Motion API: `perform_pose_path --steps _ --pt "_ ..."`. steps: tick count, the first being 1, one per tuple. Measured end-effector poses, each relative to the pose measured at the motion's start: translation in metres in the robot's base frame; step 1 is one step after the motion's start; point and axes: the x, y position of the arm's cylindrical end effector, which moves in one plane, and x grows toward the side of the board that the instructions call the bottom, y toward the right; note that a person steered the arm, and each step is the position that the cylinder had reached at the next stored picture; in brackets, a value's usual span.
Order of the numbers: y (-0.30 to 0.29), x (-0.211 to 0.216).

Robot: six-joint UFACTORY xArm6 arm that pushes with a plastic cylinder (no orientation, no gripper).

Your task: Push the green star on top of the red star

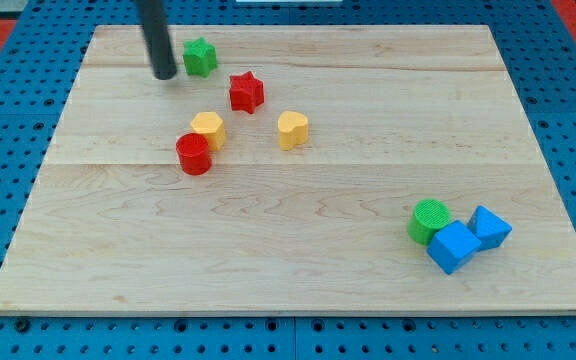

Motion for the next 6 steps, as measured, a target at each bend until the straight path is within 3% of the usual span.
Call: perform_pose_path --steps 1,2,3,4,5,6 --pt "0.046 -0.023" --pt "0.062 -0.031" --pt "0.052 -0.068" --pt "0.109 -0.037" --pt "0.118 -0.019" --pt "0.109 -0.031"
